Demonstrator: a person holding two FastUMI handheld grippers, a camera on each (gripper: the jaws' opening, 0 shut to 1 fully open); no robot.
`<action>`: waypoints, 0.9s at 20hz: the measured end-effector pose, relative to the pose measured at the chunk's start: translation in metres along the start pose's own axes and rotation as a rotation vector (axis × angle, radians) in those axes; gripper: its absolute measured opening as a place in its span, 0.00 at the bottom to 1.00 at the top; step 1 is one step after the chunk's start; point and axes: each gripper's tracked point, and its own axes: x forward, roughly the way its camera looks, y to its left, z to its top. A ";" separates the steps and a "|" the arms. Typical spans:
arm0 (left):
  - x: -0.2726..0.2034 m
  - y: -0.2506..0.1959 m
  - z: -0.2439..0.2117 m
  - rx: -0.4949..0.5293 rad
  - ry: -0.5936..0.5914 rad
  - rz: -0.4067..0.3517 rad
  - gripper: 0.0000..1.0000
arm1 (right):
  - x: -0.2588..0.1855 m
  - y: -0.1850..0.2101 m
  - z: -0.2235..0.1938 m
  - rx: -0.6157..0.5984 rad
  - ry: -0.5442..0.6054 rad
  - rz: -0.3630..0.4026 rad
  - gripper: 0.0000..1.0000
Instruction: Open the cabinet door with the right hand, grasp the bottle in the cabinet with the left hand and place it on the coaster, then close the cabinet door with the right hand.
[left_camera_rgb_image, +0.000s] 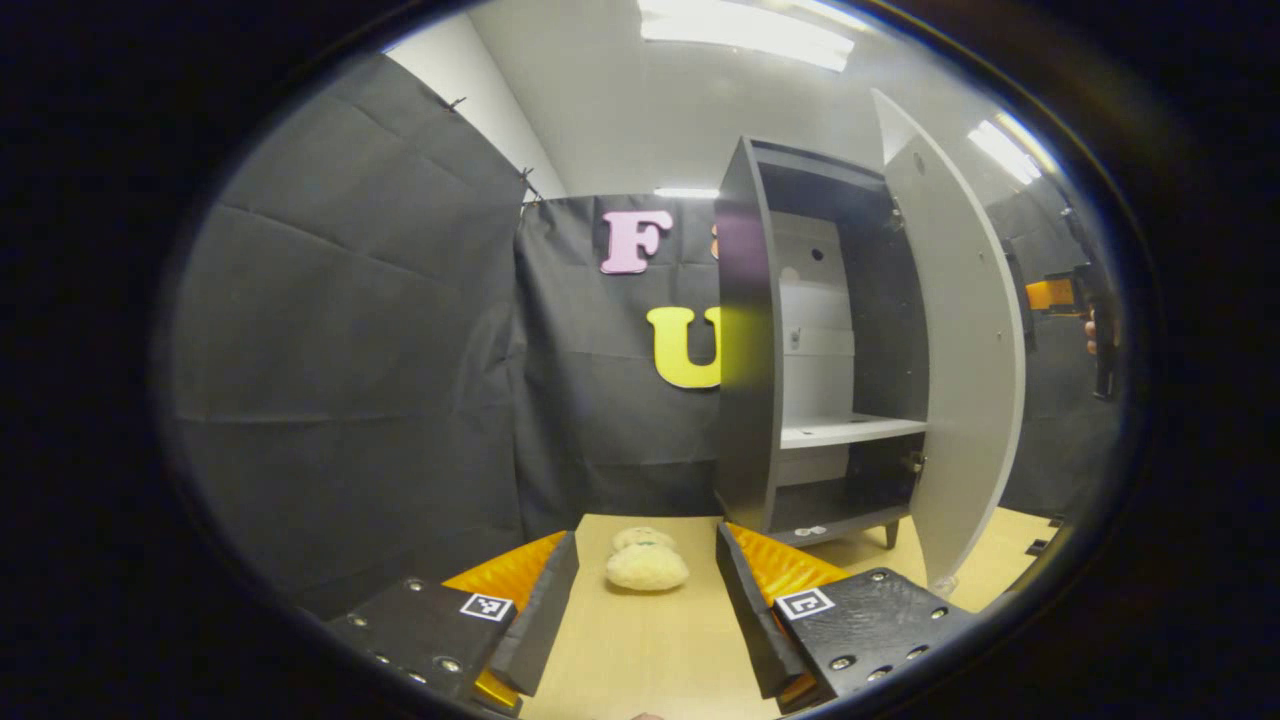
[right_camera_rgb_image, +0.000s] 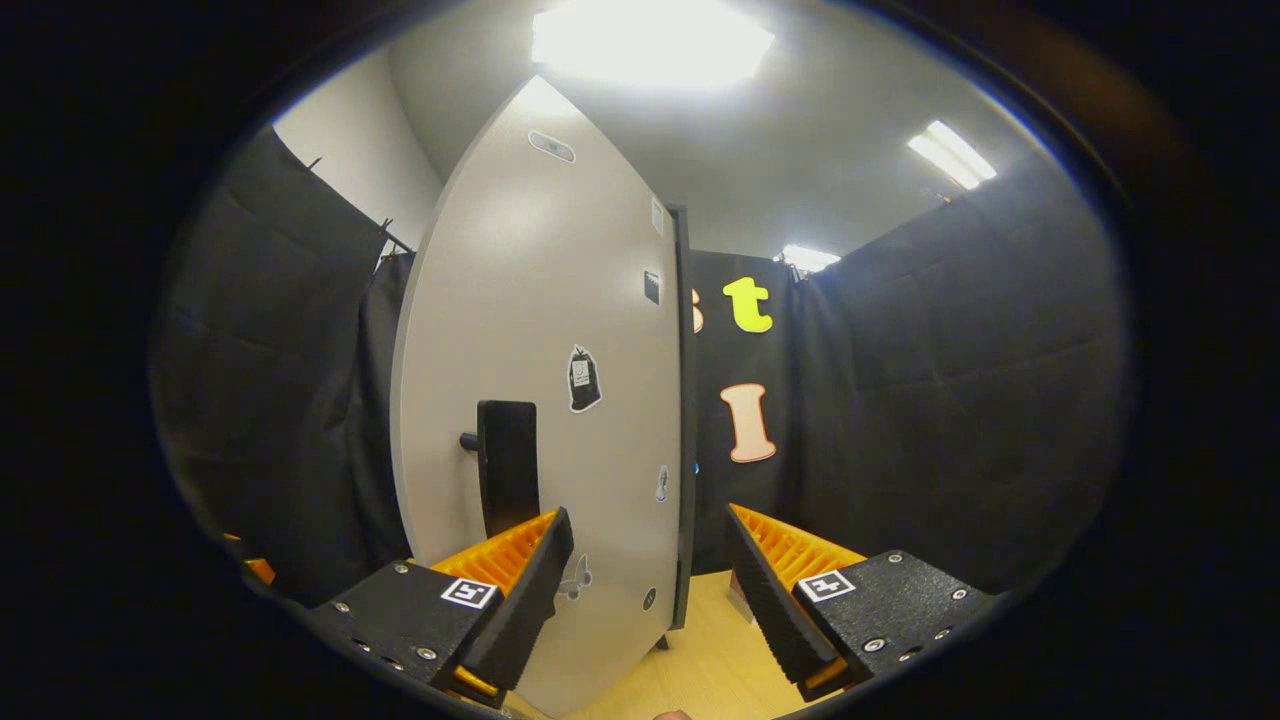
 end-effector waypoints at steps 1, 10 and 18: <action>-0.001 0.005 -0.001 0.000 0.001 0.009 0.79 | 0.003 0.009 0.000 0.003 0.000 0.014 0.93; -0.005 0.018 0.010 -0.008 -0.008 0.024 0.80 | 0.021 0.048 -0.007 0.033 -0.008 0.095 0.95; 0.000 -0.037 0.026 0.007 -0.012 -0.012 0.80 | 0.004 0.025 -0.030 0.050 0.023 0.144 0.95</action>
